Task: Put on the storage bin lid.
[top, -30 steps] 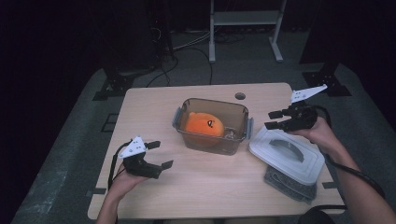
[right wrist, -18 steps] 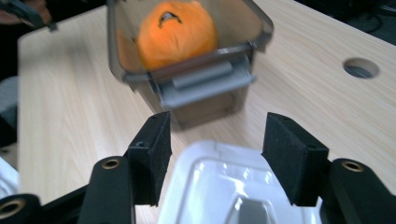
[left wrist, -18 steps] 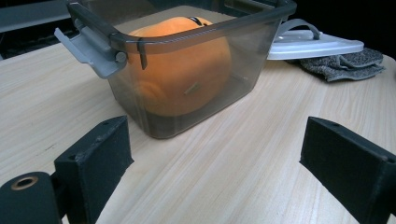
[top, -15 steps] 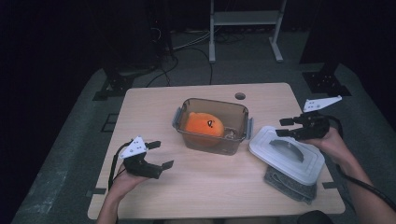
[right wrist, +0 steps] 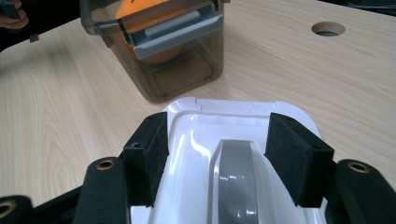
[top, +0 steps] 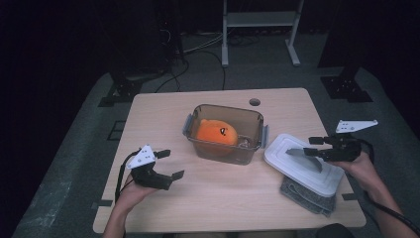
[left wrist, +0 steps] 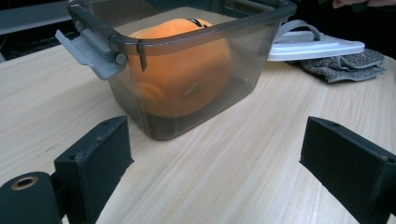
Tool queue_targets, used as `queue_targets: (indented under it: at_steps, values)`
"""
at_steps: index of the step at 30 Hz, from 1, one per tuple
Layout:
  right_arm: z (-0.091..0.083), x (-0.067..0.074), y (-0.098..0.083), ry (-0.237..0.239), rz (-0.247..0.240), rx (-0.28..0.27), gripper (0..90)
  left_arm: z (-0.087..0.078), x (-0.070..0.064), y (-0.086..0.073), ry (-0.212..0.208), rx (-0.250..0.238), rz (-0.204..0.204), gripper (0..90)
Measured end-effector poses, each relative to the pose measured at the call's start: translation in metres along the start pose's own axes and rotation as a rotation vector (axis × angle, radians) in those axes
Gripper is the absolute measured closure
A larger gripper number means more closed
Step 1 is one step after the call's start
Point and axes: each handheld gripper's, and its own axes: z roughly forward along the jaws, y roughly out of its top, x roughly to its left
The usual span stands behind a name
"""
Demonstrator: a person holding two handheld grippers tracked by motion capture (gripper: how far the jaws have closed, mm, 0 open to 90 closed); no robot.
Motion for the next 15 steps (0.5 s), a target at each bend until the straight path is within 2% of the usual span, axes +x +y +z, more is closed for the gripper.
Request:
queue_targets:
  at_steps: [15]
  values:
    - [0.009,-0.006,-0.03,-0.032,0.039,-0.001,35.7,0.0,0.0,0.0,0.002,0.0,-0.001,7.9]
